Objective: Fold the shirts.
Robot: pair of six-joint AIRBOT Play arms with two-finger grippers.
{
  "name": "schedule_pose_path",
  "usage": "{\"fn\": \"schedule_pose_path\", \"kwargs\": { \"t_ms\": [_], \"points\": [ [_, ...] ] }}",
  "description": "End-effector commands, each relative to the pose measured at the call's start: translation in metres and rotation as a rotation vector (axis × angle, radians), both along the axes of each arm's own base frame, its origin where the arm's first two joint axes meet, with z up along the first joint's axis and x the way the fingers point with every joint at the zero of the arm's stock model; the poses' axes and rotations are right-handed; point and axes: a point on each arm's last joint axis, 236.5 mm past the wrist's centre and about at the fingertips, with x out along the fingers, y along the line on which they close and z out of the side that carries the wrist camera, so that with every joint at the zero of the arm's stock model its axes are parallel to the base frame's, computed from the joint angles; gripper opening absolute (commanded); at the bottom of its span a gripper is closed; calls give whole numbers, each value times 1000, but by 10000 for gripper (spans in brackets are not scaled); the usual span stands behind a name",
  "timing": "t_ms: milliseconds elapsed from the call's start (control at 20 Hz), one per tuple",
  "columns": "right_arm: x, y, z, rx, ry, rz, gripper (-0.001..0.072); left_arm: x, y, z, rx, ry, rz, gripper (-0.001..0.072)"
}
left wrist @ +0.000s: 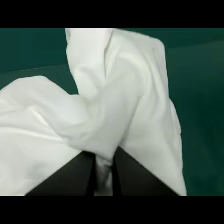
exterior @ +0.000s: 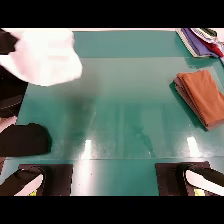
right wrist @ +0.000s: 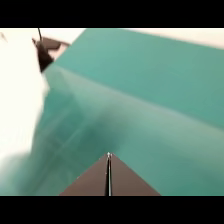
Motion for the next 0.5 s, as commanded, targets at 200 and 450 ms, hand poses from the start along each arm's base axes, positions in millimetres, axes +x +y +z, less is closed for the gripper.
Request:
{"fn": "schedule_pose_path", "kwargs": {
  "t_ms": [200,450],
  "points": [
    [-6,-7,17,-8,-41,-14,18,-6,-219,-145,-16,370,-439,530],
    [-10,-5,10,-22,-13,3,18,33,-242,-208,-93,469,-404,701]
  ]
}}
